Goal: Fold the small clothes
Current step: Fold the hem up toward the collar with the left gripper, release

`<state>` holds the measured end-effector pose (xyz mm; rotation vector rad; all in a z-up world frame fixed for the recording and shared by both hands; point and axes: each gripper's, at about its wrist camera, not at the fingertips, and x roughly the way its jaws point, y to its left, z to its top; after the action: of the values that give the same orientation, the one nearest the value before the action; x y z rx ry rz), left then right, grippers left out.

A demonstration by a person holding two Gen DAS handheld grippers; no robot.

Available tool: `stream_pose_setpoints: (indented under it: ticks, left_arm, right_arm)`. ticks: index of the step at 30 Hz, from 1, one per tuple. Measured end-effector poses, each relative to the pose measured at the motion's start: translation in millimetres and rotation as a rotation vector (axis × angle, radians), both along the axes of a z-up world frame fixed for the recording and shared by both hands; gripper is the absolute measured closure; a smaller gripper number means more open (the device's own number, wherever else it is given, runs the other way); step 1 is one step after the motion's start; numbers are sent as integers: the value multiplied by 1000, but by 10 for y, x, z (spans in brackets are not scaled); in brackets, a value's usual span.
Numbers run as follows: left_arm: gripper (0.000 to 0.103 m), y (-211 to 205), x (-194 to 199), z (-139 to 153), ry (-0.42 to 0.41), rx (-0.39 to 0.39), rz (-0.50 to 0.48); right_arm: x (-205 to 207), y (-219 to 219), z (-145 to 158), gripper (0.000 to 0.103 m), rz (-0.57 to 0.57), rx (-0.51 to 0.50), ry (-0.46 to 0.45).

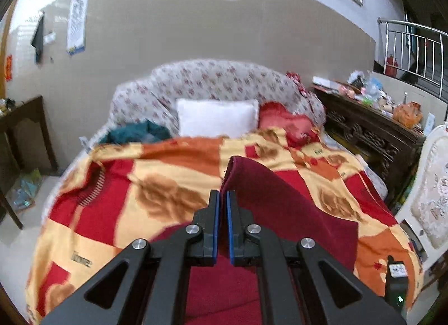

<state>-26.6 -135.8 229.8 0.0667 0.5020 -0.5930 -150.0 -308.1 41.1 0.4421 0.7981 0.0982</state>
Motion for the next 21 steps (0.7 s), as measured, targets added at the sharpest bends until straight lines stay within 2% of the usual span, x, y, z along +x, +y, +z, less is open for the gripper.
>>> stream_pose_setpoints:
  ticks: [2,4,6,7,8,11,14,17,21]
  left_arm:
    - [98,165,27,48,-14,3,34]
    - [98,315,90,-6,-4,13,68]
    - [98,504,223,-200,35,21,129]
    - [98,575,301,-329,69,22,148]
    - [98,625,385,-483,107,28,163]
    - [98,700,593,-1054,238,81,194]
    - [98,733,661,-1365,271,125,230]
    - [98,774,670,-1433,277,118,241]
    - [98,764,599,-1343,252,126,225]
  right_arm:
    - [80,-112,-33,18,-101,-29,6]
    - [15,-271,69,18,-219,-52,-49]
    - [-106,-394,157,15,-300,-46,-106]
    - [-166,-448,192,9,-340,-53,-124]
    - [-214,-496,203,8,-367,-64,-122]
    - [-210,-520,142,8,-305,-43,-58]
    - [-304,-534,239,8,-309,-94,-72]
    - [-275,-697,396,8,-354,-119,-92]
    - [100,-1026,325,8,-386,-41,-32]
